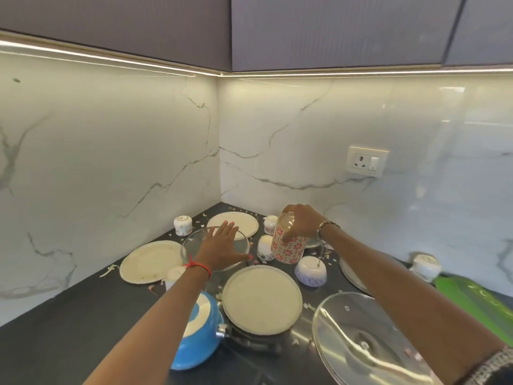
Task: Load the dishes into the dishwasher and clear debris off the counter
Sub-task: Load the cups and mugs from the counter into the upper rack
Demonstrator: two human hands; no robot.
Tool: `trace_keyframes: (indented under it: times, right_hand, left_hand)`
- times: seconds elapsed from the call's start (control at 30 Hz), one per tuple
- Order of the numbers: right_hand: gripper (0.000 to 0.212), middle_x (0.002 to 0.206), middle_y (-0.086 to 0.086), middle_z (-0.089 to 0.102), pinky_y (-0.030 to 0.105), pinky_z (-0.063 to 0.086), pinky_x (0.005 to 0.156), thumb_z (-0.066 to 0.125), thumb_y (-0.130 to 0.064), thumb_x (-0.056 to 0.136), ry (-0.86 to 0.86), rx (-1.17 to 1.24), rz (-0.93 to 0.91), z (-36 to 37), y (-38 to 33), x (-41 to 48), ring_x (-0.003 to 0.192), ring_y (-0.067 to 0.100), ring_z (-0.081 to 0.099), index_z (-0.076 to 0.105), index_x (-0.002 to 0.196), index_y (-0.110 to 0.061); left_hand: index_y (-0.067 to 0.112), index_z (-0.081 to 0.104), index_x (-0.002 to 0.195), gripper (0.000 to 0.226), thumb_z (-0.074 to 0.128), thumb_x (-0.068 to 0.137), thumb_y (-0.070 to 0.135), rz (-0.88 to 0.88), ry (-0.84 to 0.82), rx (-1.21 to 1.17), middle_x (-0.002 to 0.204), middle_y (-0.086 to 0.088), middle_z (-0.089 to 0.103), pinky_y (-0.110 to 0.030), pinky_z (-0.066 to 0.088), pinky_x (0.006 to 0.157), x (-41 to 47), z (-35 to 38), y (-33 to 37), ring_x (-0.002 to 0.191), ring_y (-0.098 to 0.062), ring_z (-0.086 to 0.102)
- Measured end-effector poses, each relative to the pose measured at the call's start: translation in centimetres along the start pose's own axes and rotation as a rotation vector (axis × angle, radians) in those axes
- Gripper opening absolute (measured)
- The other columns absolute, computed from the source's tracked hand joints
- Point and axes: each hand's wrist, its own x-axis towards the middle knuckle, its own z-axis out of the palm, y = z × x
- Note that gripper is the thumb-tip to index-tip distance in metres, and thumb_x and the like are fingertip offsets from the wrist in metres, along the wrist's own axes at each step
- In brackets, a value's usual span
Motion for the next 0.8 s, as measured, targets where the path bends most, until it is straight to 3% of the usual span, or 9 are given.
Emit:
trace_keyframes:
  times: [0.37, 0.47, 0.57, 0.6, 0.73, 0.8]
  right_hand:
    - [0.079, 0.123, 0.009, 0.058, 0.038, 0.052, 0.087, 0.082, -0.027, 0.06, 0.076, -0.025, -0.001, -2.6, 3.6, -16.9, 0.11, 0.026, 0.057, 0.049, 0.131, -0.015]
    - [0.077, 0.116, 0.009, 0.063, 0.026, 0.053, 0.073, 0.083, -0.027, 0.058, 0.042, -0.006, 0.021, -2.9, 4.5, -21.5, 0.101, 0.023, 0.061, 0.053, 0.128, -0.013]
    - [0.071, 0.111, 0.008, 0.066, 0.014, 0.043, 0.055, 0.082, -0.024, 0.06, 0.011, 0.024, 0.046, -2.7, 5.3, -25.5, 0.089, 0.019, 0.062, 0.054, 0.125, -0.013]
    - [0.07, 0.111, 0.007, 0.066, 0.014, 0.043, 0.055, 0.082, -0.024, 0.061, 0.014, 0.025, 0.052, -2.6, 5.5, -27.0, 0.089, 0.019, 0.062, 0.054, 0.124, -0.013]
    - [0.073, 0.117, 0.008, 0.062, 0.032, 0.054, 0.08, 0.082, -0.026, 0.062, 0.021, -0.009, 0.088, -1.4, 5.9, -32.8, 0.103, 0.024, 0.06, 0.052, 0.127, -0.014]
    - [0.077, 0.119, 0.009, 0.06, 0.033, 0.055, 0.081, 0.082, -0.025, 0.062, -0.009, 0.017, 0.123, -0.4, 6.0, -36.0, 0.104, 0.025, 0.06, 0.049, 0.13, -0.013]
  left_hand:
    - [0.012, 0.008, 0.15, 0.096, 0.043, 0.082, 0.07, 0.011, 0.032, 0.014, 0.158, -0.002, 0.001, -0.042, -0.006, 0.116, -12.5, 2.6, 12.0, 0.145, -0.017, -0.006]
    - [0.012, 0.007, 0.149, 0.11, 0.029, 0.068, 0.084, 0.017, 0.005, 0.023, 0.158, 0.0, -0.001, -0.042, -0.007, 0.115, -15.9, 3.1, 14.6, 0.145, -0.016, -0.008]
    - [0.011, 0.001, 0.15, 0.112, 0.026, 0.069, 0.085, 0.037, -0.014, 0.015, 0.158, -0.001, -0.008, -0.041, -0.012, 0.114, -18.8, 3.9, 16.8, 0.144, -0.016, -0.014]
    - [0.011, -0.001, 0.15, 0.114, 0.023, 0.067, 0.086, 0.052, -0.026, 0.017, 0.158, -0.001, -0.009, -0.041, -0.013, 0.114, -19.8, 4.2, 17.4, 0.144, -0.016, -0.015]
    - [0.012, -0.001, 0.15, 0.116, 0.017, 0.063, 0.087, 0.111, -0.026, 0.03, 0.158, -0.002, -0.008, -0.041, -0.012, 0.113, -24.3, 5.2, 20.0, 0.144, -0.017, -0.015]
    - [0.013, 0.0, 0.15, 0.12, 0.006, 0.055, 0.085, 0.131, -0.03, 0.017, 0.158, -0.001, -0.007, -0.041, -0.012, 0.113, -26.7, 5.8, 21.1, 0.144, -0.016, -0.014]
